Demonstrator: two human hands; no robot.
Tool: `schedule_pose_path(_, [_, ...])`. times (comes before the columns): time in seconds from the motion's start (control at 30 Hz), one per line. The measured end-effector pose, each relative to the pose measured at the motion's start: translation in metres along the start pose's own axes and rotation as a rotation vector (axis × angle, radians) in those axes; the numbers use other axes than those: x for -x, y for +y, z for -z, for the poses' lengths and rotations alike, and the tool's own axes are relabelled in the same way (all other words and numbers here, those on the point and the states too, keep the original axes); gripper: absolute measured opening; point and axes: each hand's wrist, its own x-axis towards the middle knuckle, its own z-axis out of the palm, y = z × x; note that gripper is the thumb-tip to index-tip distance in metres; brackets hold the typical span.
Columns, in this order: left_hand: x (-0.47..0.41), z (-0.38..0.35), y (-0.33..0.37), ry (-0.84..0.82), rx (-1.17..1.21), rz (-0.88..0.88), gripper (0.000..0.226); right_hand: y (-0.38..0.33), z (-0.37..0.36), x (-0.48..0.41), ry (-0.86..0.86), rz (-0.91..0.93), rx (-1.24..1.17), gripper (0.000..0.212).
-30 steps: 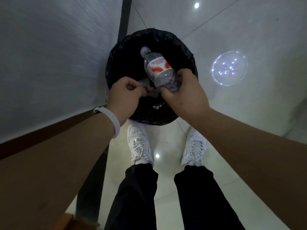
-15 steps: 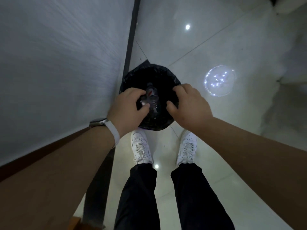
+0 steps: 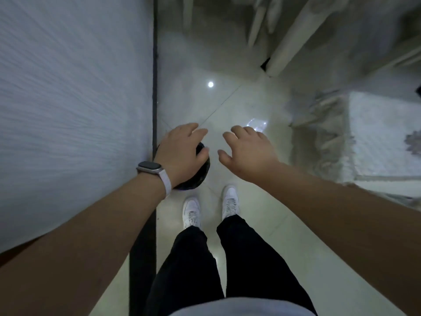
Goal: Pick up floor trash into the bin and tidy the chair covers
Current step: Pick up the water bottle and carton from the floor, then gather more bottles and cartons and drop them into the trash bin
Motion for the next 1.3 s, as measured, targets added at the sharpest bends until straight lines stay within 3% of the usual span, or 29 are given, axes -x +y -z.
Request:
schedule_pose_path(0.3, [0.034, 0.089, 0.085, 0.117, -0.023, -0.287, 0.047, 0.004, 0.101, 0.118, 0.125, -0.195, 0.107, 0.053])
schedule_pose_path(0.6, [0.046, 0.118, 0.216, 0.170, -0.054, -0.709, 0.042, 0.032, 0.169, 0.253, 0.342, -0.480, 0.126, 0.058])
schedule_pose_path(0.93, [0.098, 0.093, 0.376, 0.204, -0.087, -0.996, 0.041, 0.093, 0.165, 0.419, 0.559, -0.668, 0.152, 0.050])
schedule_pose_path(1.3, [0.205, 0.012, 0.588, 0.241, -0.085, -1.262, 0.040, 0.183, 0.140, 0.645, 0.756, -0.823, 0.183, 0.049])
